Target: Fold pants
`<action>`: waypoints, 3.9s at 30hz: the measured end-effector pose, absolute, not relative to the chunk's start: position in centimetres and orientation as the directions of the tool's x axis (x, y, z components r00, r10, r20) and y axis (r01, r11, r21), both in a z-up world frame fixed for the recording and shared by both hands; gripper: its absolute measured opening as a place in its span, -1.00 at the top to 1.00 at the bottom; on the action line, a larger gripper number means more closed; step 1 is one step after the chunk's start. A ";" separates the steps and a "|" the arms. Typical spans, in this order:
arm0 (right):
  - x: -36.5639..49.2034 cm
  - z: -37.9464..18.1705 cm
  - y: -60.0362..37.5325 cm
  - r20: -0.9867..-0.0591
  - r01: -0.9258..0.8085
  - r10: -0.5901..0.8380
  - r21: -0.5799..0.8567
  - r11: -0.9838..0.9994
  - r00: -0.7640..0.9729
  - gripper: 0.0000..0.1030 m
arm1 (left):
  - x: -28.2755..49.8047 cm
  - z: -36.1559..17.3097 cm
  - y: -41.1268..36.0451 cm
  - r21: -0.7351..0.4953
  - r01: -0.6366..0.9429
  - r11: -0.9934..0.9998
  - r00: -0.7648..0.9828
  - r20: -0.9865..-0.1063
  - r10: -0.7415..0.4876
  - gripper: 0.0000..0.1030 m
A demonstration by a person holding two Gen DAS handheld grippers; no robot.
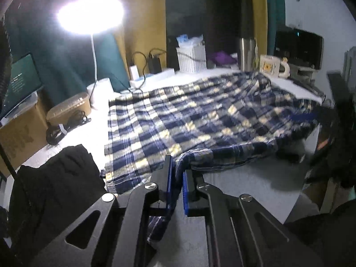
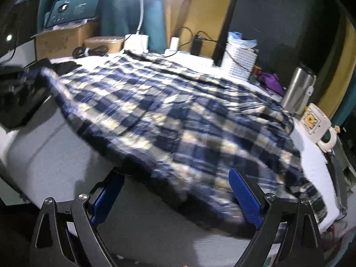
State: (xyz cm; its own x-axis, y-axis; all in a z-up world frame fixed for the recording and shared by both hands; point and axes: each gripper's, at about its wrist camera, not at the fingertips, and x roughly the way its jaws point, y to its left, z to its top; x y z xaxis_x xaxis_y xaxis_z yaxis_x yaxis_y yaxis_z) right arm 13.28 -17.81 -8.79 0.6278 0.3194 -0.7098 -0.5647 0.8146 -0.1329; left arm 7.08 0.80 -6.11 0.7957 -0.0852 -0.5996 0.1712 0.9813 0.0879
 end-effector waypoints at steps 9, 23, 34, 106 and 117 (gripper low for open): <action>14.1 -9.6 -20.4 -0.683 -0.500 0.278 -0.148 0.853 0.676 -0.85 | 6.6 -3.5 0.9 0.084 0.166 0.983 0.830 -0.551 -0.093 0.92; 18.4 -9.5 -32.0 -0.693 -0.270 0.180 -0.023 0.963 0.699 0.58 | 7.5 -7.9 2.4 0.053 0.133 0.990 0.754 -0.654 -0.066 0.92; 18.5 -7.2 -32.0 -0.672 -0.273 0.188 -0.021 0.962 0.717 0.62 | 8.5 -10.5 1.7 0.087 0.196 0.977 0.679 -0.731 -0.071 0.68; 4.1 8.2 -34.7 -0.403 -0.260 0.201 -0.096 0.961 0.893 0.80 | -8.6 12.5 -0.2 0.246 0.063 0.967 0.997 -0.062 -0.049 0.93; 6.4 7.2 -34.4 -0.442 -0.270 0.208 -0.082 0.959 0.873 0.80 | -6.0 11.6 0.4 0.247 0.069 0.966 0.992 -0.122 -0.040 0.93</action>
